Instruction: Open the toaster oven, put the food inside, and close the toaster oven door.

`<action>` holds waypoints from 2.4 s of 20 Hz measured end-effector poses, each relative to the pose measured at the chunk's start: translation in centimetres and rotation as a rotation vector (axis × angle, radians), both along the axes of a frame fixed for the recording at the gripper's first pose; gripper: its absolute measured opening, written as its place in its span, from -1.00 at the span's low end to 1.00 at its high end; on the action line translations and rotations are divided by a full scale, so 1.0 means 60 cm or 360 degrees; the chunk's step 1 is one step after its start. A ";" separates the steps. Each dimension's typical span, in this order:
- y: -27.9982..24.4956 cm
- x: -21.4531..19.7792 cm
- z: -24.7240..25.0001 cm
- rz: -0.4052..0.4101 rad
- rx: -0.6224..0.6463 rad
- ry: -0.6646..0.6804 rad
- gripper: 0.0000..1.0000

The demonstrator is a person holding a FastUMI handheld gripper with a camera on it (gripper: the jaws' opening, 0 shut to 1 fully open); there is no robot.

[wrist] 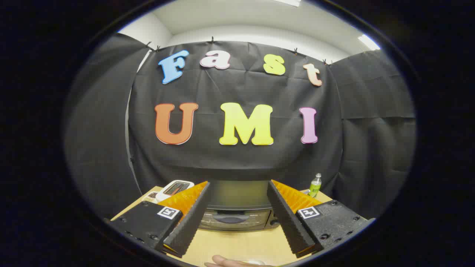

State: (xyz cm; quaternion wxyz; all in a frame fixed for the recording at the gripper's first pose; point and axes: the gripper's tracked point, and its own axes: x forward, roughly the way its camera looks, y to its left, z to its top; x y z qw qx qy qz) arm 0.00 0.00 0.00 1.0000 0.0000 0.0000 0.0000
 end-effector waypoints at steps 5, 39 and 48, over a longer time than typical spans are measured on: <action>-0.018 0.004 0.001 -0.0033 0.0005 -0.0004 1.00; 0.041 0.246 -0.288 0.0048 -0.0090 0.0613 1.00; 0.036 0.185 -0.309 0.0165 0.0022 0.0833 0.99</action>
